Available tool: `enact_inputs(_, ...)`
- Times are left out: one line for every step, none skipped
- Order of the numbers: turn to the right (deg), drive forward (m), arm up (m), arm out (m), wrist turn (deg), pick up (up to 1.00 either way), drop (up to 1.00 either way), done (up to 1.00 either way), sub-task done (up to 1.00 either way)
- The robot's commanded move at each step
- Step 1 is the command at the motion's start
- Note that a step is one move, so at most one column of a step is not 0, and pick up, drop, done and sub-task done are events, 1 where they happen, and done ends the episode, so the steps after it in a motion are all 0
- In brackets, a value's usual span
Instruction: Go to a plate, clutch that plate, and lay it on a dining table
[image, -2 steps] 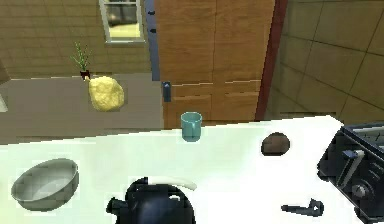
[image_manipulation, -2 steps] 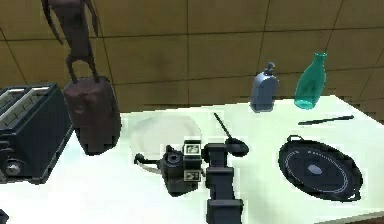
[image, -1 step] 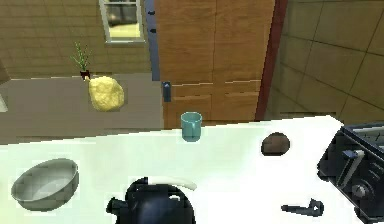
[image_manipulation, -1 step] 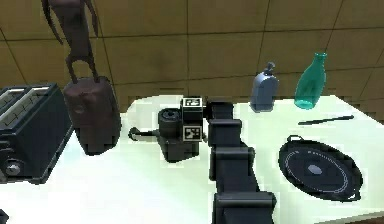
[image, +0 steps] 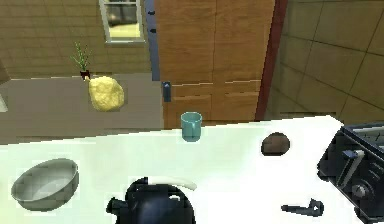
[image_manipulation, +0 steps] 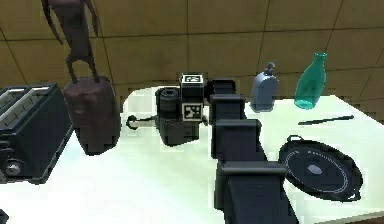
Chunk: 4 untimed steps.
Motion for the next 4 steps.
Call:
enact_inputs(0.0, 0.0, 0.0, 0.0, -45.0, 0.0, 0.0, 0.0, 0.0)
enact_inputs(0.0, 0.0, 0.0, 0.0, -45.0, 0.0, 0.0, 0.0, 0.0)
enact_inputs(0.0, 0.0, 0.0, 0.0, -15.0, 0.0, 0.0, 0.0, 0.0)
enact_inputs(0.0, 0.0, 0.0, -0.18, 0.0, 0.0, 0.0, 0.0, 0.0)
